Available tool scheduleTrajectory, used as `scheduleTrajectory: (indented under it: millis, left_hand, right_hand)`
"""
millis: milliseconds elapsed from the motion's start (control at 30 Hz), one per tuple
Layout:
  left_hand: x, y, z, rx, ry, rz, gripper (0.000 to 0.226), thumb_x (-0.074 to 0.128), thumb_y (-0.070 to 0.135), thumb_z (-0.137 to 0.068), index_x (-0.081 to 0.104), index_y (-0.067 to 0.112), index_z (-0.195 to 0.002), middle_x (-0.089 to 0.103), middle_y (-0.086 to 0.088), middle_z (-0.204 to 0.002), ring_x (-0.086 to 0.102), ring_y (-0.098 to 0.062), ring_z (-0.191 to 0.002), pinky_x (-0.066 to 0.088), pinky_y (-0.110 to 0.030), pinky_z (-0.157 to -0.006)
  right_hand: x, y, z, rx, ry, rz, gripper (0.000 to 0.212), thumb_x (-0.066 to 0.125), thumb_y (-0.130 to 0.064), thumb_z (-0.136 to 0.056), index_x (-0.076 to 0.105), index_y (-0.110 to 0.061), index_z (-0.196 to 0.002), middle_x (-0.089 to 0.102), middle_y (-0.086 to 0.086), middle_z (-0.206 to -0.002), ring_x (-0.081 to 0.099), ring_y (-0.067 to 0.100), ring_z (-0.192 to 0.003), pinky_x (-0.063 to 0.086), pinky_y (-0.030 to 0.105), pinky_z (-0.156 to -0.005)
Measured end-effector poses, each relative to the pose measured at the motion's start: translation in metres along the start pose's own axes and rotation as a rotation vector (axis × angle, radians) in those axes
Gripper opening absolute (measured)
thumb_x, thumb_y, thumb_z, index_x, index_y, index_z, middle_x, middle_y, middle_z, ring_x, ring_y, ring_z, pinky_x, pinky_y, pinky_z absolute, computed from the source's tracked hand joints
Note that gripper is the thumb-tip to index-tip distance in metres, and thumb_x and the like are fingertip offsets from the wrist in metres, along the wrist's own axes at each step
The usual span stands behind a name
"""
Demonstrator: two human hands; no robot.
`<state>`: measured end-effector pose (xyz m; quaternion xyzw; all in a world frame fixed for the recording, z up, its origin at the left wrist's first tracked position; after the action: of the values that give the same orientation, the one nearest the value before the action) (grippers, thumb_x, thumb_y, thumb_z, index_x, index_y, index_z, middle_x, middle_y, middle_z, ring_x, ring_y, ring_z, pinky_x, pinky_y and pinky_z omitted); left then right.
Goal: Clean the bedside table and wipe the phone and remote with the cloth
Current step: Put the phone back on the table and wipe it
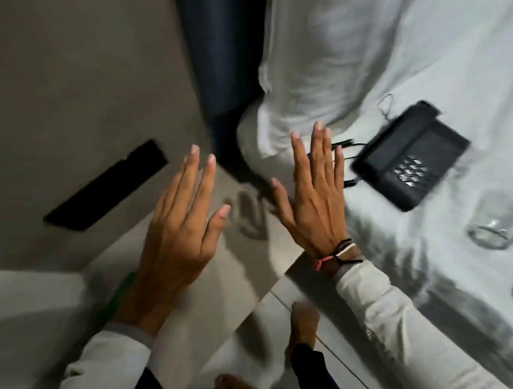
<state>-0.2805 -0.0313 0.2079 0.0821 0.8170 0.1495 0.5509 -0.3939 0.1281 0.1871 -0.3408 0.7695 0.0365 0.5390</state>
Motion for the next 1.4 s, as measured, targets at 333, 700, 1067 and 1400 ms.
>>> scheduleTrajectory:
  millis: [333, 700, 1067, 1400]
  left_hand:
    - [0.183, 0.189, -0.194, 0.022, -0.431, 0.707, 0.053, 0.038, 0.031, -0.108, 0.029, 0.020, -0.159, 0.032, 0.005, -0.166, 0.028, -0.003, -0.153, 0.026, -0.038, -0.129]
    - [0.251, 0.176, -0.180, -0.298, -0.461, 1.017, 0.046, 0.053, 0.016, -0.102, 0.047, 0.017, -0.147, 0.061, 0.013, -0.137, 0.058, 0.014, -0.121, 0.044, -0.008, -0.104]
    - [0.137, 0.039, 0.081, -1.072, 0.106, 1.089, 0.055, 0.074, 0.027, -0.085, 0.059, 0.051, -0.132, 0.069, 0.024, -0.132, 0.064, 0.003, -0.123, 0.053, -0.008, -0.088]
    - [0.197, -0.071, 0.114, -1.325, 0.513, 1.028, 0.059, 0.060, -0.006, -0.097, 0.041, 0.005, -0.151, 0.054, -0.007, -0.150, 0.054, -0.014, -0.138, 0.044, -0.029, -0.116]
  right_hand:
    - [-0.058, 0.247, 0.035, 1.000, 0.473, -0.719, 0.069, 0.058, -0.028, -0.103, 0.024, -0.013, -0.161, 0.026, -0.001, -0.170, 0.022, 0.005, -0.155, 0.020, 0.037, -0.131]
    - [-0.024, 0.242, 0.048, 1.011, 0.467, -1.064, 0.068, 0.060, -0.001, -0.098, 0.031, -0.011, -0.159, 0.054, -0.003, -0.153, 0.059, -0.011, -0.123, 0.046, 0.012, -0.105]
    - [0.038, 0.079, 0.126, 0.639, -0.223, -1.162, 0.073, 0.062, -0.032, -0.100, 0.026, -0.024, -0.162, 0.047, -0.006, -0.160, 0.049, 0.016, -0.146, 0.044, 0.032, -0.114]
    - [0.198, 0.027, 0.061, 0.304, -0.735, -0.970, 0.076, 0.064, -0.013, -0.088, 0.033, 0.000, -0.156, 0.051, -0.003, -0.151, 0.050, -0.001, -0.139, 0.038, 0.023, -0.119]
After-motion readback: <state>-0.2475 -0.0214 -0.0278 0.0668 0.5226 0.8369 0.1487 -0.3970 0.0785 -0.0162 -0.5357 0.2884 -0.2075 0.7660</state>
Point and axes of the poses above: each hand's wrist, its own z-axis away from the middle knuckle, its own x-axis out of the palm, y = z × x, the point moved 8 cm from there along -z, towards the middle knuckle
